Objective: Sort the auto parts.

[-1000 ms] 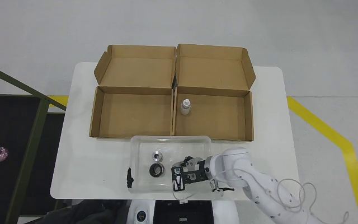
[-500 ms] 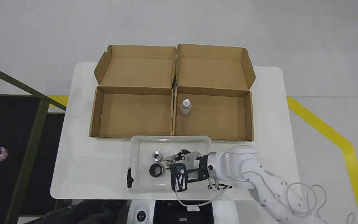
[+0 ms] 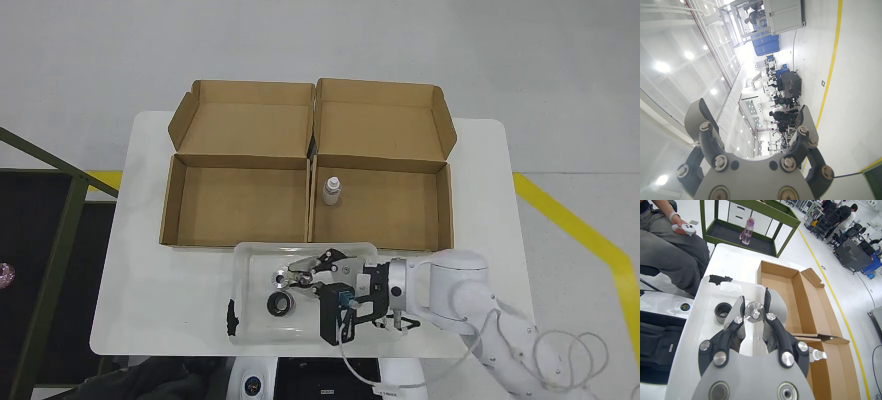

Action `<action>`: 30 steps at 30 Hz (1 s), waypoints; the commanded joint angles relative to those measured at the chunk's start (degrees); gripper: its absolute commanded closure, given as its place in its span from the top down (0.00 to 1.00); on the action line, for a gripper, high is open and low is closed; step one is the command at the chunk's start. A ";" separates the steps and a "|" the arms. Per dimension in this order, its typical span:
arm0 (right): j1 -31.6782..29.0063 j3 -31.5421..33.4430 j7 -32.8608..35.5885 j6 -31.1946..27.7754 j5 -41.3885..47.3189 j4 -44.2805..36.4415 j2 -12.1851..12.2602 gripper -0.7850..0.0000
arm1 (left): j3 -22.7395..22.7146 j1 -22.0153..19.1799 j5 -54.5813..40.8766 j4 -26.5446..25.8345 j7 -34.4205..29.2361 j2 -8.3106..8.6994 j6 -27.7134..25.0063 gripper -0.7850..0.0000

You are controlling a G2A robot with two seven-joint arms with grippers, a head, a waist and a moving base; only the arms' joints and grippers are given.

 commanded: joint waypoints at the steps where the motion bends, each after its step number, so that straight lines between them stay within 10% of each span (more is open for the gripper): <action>1: 0.45 0.75 -0.61 -0.29 -0.10 0.12 0.08 0.00 | 0.00 0.00 0.00 0.00 0.00 0.00 0.00 1.00; 30: 4.61 8.57 0.49 -1.78 5.01 13.48 1.06 0.00 | 0.00 0.00 0.00 0.00 0.00 0.00 0.00 1.00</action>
